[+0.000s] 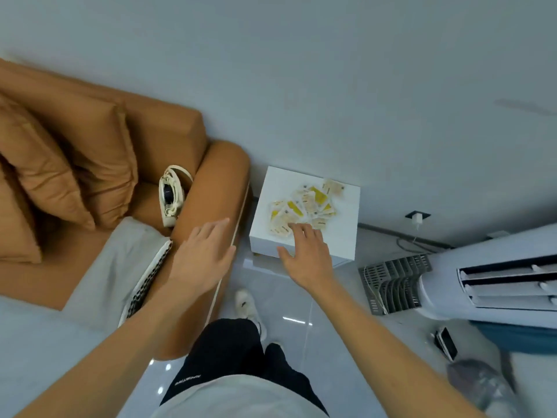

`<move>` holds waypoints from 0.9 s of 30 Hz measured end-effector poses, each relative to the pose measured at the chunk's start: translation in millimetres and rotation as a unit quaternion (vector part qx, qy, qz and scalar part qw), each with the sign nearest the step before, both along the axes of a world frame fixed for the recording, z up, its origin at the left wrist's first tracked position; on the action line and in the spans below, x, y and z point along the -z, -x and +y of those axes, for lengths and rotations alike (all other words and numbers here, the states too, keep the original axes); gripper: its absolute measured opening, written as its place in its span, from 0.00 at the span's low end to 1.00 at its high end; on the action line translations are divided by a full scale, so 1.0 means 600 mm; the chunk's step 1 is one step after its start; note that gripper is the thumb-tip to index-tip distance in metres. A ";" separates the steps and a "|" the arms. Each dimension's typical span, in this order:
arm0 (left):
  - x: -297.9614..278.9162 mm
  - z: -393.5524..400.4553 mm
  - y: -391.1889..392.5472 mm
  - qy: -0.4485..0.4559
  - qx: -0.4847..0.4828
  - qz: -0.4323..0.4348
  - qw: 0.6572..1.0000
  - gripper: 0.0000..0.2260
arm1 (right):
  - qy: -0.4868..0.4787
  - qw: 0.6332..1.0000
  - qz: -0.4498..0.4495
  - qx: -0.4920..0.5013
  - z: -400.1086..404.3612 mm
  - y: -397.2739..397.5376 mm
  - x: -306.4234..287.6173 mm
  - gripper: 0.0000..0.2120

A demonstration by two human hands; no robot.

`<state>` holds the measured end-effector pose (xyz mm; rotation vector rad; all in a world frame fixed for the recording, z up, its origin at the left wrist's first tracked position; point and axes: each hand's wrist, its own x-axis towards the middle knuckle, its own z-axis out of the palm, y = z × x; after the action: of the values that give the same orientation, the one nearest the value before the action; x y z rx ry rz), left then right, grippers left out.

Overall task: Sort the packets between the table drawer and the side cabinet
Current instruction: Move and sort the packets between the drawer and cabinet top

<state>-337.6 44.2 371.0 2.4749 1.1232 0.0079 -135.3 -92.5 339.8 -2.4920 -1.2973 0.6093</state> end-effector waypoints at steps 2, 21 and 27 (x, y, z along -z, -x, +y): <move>0.038 0.033 -0.062 0.026 0.012 0.007 1.000 0.28 | 0.014 0.999 0.011 0.033 0.014 -0.056 0.029 0.28; 0.617 0.141 -0.401 0.244 -0.157 0.119 0.949 0.41 | 0.095 0.986 0.098 0.096 0.200 -0.423 0.550 0.29; 0.677 0.141 -0.442 0.214 -0.191 0.094 0.953 0.44 | 0.065 0.987 0.060 0.131 0.253 -0.426 0.609 0.38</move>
<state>-72.2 128.6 -35.3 1.8810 1.4893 -0.3294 120.6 59.4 -25.8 -2.6237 -0.8937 0.7856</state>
